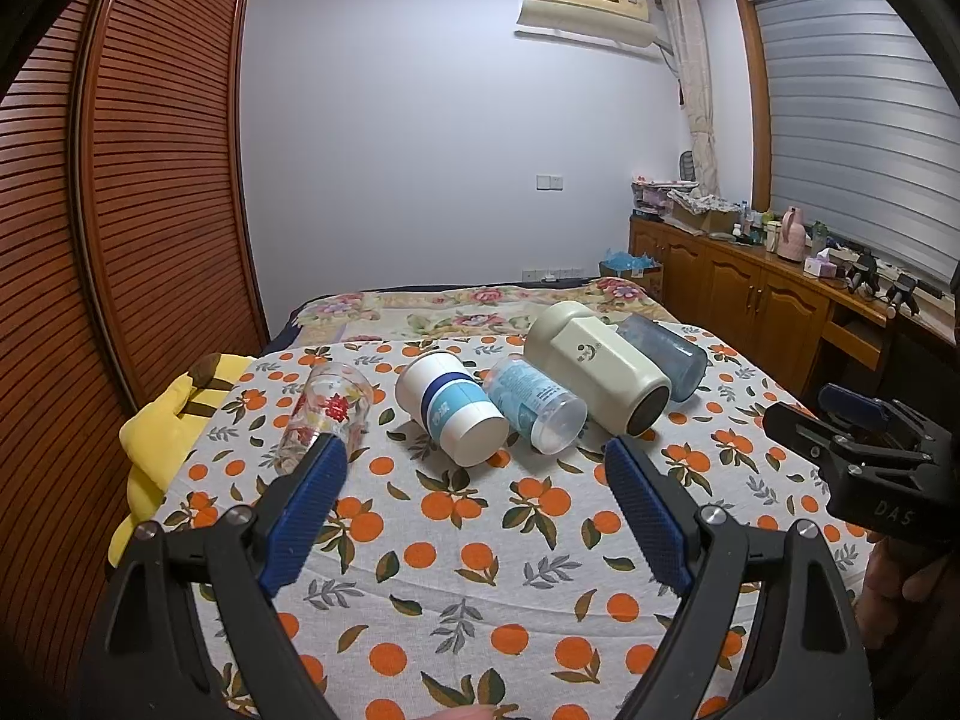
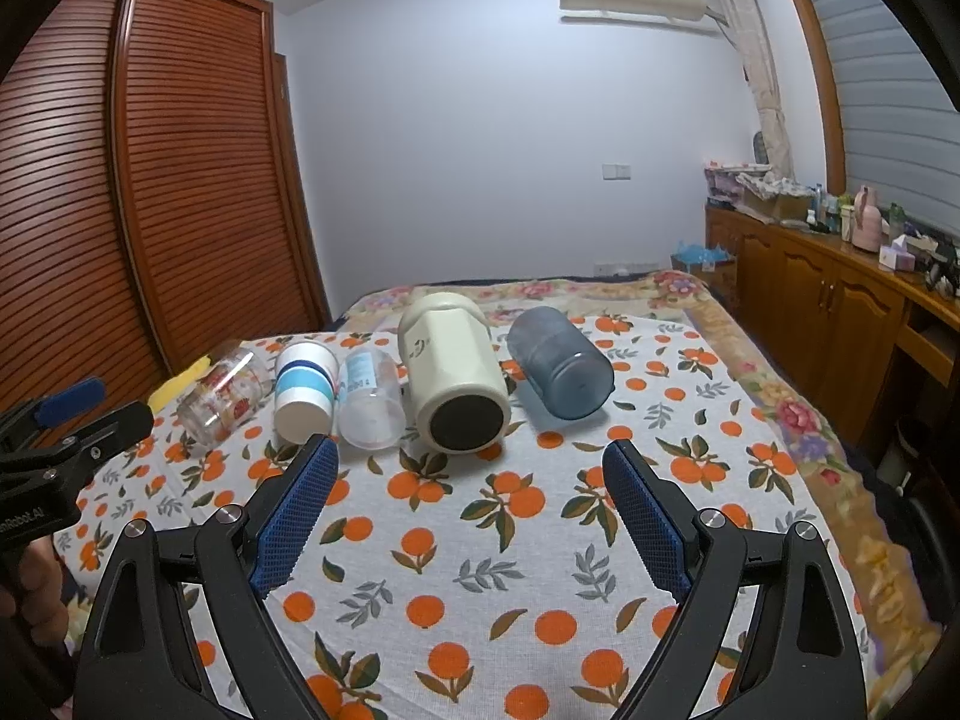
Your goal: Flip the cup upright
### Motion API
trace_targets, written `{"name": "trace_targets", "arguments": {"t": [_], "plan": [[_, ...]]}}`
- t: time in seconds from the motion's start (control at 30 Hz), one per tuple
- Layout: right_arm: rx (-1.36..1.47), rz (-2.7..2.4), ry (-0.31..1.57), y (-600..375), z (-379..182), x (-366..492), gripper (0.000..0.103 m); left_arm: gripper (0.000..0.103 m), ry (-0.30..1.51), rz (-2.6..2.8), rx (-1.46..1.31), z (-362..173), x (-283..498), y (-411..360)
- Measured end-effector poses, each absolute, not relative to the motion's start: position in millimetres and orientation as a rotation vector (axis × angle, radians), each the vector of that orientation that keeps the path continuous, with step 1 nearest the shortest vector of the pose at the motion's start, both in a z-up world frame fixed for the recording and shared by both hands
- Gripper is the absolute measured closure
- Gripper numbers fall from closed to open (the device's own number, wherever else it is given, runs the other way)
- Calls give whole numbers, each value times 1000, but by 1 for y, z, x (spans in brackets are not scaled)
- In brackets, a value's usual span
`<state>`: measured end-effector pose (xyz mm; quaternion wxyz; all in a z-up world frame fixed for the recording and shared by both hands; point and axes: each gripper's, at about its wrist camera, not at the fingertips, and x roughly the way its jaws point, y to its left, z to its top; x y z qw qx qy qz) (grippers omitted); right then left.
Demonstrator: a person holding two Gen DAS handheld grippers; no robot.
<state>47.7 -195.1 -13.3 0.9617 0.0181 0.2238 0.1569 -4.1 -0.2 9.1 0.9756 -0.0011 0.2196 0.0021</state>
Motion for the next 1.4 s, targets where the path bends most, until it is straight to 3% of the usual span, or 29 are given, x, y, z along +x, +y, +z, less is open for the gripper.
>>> {"name": "trace_targets", "arguments": {"t": [1.4], "plan": [[38, 319, 449, -194, -11, 46, 11, 14, 435, 1, 0, 17, -8, -2]]}}
